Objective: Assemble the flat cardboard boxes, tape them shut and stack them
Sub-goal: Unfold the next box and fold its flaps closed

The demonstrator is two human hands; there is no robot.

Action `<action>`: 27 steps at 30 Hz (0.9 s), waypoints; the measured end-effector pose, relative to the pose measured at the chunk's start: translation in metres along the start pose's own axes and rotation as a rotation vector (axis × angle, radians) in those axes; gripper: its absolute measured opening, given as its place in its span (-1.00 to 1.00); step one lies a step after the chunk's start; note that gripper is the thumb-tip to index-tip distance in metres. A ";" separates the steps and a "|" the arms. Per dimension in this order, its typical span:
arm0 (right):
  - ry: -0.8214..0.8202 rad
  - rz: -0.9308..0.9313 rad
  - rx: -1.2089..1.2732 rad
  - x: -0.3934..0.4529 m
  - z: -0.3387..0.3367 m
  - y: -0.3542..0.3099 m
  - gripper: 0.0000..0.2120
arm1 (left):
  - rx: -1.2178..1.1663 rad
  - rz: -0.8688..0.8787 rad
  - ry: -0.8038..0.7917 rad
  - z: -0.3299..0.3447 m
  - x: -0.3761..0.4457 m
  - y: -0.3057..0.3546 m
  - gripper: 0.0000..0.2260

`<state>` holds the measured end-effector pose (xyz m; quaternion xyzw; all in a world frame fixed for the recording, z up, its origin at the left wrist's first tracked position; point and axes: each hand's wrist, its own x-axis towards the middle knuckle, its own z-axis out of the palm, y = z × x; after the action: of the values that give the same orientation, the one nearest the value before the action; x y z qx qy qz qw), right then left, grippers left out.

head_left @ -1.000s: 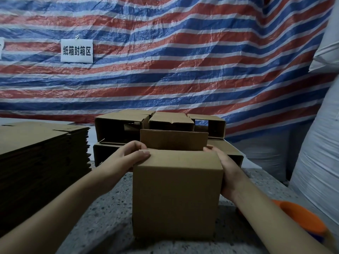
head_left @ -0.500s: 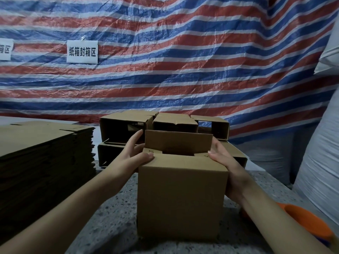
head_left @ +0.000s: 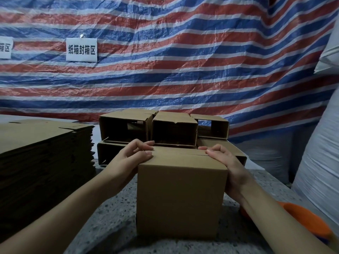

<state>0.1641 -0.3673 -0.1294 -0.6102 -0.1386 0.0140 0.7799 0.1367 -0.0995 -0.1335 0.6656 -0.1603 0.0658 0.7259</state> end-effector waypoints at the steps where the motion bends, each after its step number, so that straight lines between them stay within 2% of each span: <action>1: 0.006 0.002 -0.002 0.000 0.000 0.000 -0.86 | 0.027 -0.006 0.009 0.001 -0.001 0.002 -0.73; 4: 0.008 0.012 -0.007 -0.001 0.002 0.000 -0.81 | 0.123 -0.055 0.018 0.004 0.000 0.008 -0.77; 6: 0.007 0.014 0.006 -0.002 0.004 0.000 -0.76 | 0.137 -0.134 0.027 0.007 0.000 0.010 -0.86; 8: 0.026 0.013 0.029 -0.003 0.006 0.000 -0.72 | 0.138 -0.194 0.055 0.012 0.002 0.010 -0.87; 15: 0.062 0.013 0.037 -0.001 0.007 0.002 -0.72 | 0.207 -0.197 0.114 0.018 0.006 0.008 -0.88; 18: 0.051 -0.002 0.023 -0.001 0.005 0.003 -0.72 | 0.402 -0.084 0.100 0.018 0.003 0.016 -0.93; 21: 0.049 -0.001 0.004 -0.001 0.004 0.002 -0.73 | 0.855 0.180 0.154 0.021 -0.005 0.031 -0.95; 22: 0.052 0.000 -0.002 -0.001 0.004 0.002 -0.73 | 1.004 0.283 0.145 0.027 -0.010 0.036 -0.88; 24: 0.051 0.004 -0.006 -0.001 0.004 0.001 -0.75 | 1.226 0.412 0.048 0.044 -0.021 0.042 -0.55; 25: 0.045 0.005 -0.006 -0.001 0.003 0.001 -0.75 | 1.298 0.428 0.002 0.053 -0.025 0.042 -0.40; 27: 0.027 0.004 -0.016 -0.002 0.003 0.001 -0.76 | 1.426 0.412 -0.055 0.068 -0.031 0.035 -0.28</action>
<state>0.1619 -0.3649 -0.1301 -0.6167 -0.1267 0.0062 0.7769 0.0872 -0.1598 -0.1062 0.9332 -0.2183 0.2722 0.0861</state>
